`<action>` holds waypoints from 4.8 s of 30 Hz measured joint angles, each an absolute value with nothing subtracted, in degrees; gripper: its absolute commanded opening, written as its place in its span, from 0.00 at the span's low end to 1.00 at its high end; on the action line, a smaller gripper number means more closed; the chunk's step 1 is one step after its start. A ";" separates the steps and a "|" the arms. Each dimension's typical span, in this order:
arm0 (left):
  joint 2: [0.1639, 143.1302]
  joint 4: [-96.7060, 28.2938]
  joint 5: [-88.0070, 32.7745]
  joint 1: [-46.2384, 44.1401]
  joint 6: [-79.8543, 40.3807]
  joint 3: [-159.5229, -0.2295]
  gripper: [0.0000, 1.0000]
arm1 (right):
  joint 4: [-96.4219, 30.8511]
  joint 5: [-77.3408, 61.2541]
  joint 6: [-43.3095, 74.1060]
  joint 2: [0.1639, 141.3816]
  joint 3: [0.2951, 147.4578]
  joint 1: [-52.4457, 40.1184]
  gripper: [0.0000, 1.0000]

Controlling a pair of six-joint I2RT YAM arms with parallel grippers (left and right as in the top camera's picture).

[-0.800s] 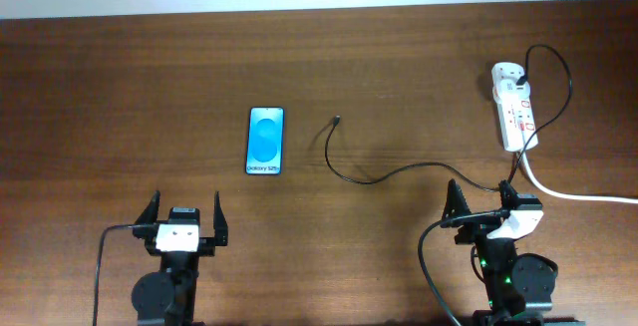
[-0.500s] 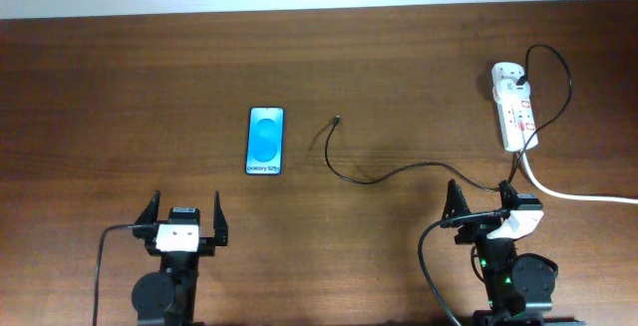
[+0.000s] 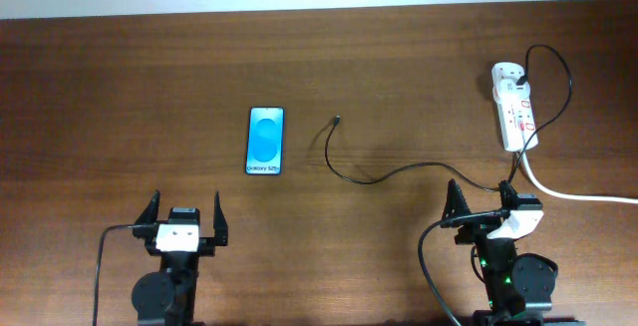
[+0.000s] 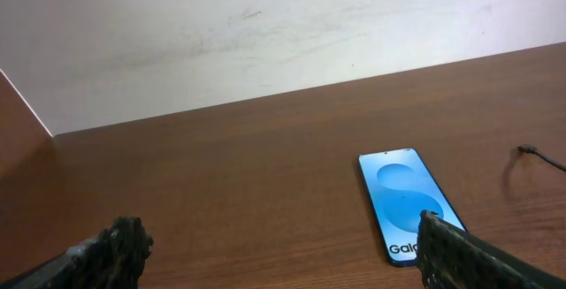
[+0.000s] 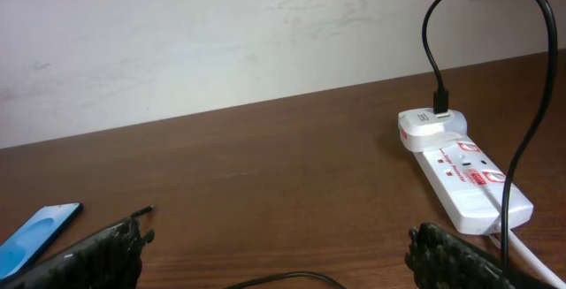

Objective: Plug charger to phone and switch on socket

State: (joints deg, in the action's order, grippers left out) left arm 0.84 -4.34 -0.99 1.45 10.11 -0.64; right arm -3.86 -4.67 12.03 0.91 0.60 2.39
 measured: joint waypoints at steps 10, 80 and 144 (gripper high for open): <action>0.84 -4.34 -0.99 1.45 10.11 -0.64 0.99 | -3.86 -4.67 12.05 0.91 0.60 2.39 0.98; 78.32 -47.31 -15.44 0.99 8.75 -75.59 0.99 | -3.86 -4.64 12.08 0.91 0.60 2.39 0.98; 126.56 -54.46 3.01 -16.01 -5.37 -96.31 0.99 | -3.86 -4.67 12.08 0.91 0.60 2.39 0.98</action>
State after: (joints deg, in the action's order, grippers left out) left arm 126.56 -54.46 3.01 -16.01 -5.37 -96.31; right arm -3.86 -4.67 12.08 0.91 0.60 2.39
